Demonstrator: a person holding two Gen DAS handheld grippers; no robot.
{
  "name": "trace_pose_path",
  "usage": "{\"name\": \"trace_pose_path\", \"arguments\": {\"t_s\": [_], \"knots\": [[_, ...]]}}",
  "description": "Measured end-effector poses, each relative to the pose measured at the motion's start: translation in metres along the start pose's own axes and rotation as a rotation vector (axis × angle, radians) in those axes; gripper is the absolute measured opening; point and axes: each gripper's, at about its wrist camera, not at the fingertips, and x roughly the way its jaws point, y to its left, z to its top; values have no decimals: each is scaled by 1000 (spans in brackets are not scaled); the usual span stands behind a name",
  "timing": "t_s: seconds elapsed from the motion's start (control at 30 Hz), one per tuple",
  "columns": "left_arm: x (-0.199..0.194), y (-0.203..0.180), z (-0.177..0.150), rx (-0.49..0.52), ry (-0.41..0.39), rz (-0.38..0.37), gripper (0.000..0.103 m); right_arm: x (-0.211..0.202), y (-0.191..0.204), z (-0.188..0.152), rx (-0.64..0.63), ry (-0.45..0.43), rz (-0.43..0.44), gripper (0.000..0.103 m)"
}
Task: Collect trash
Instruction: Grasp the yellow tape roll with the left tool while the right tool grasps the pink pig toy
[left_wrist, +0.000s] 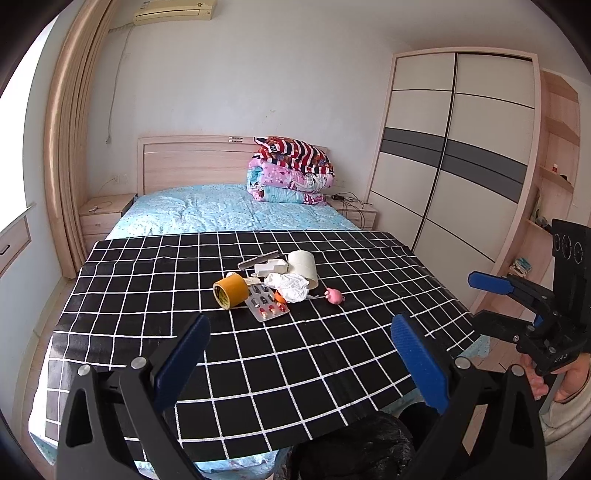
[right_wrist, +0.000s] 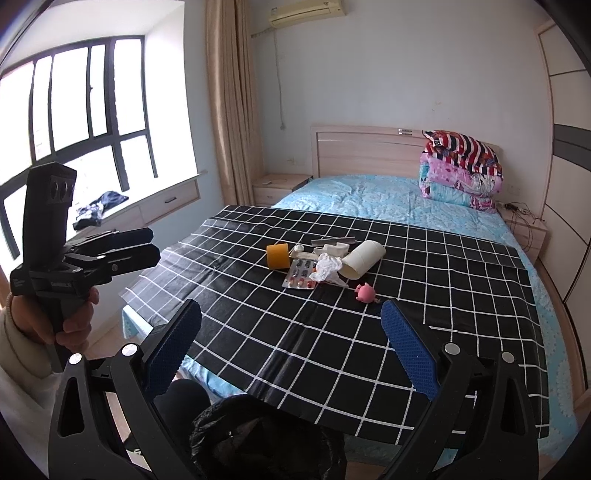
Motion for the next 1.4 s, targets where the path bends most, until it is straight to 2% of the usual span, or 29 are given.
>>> {"name": "trace_pose_path", "arguments": {"t_s": [0.3,0.57,0.63,0.77,0.83,1.07,1.27,1.33,1.4], "knots": [[55,40,14,-14,61,45,95,60,-29,15,-11,51,-30,98],[117,74,20,-40,129,50,95,124,-62,18,37,132,-52,98],[134,82,21,-50,147,51,95,139,-69,16,43,156,-58,89],[165,94,21,-54,190,48,95,162,-78,12,59,198,-47,87],[180,99,20,-55,211,48,95,176,-83,9,70,228,-49,78],[219,112,18,-56,256,64,94,207,-94,0,85,284,-47,73],[241,119,13,-64,287,61,79,220,-98,-5,96,310,-49,67],[246,122,12,-76,294,41,74,222,-100,-6,100,313,-50,61],[249,124,11,-85,303,21,65,224,-103,-6,104,318,-49,59]]}}
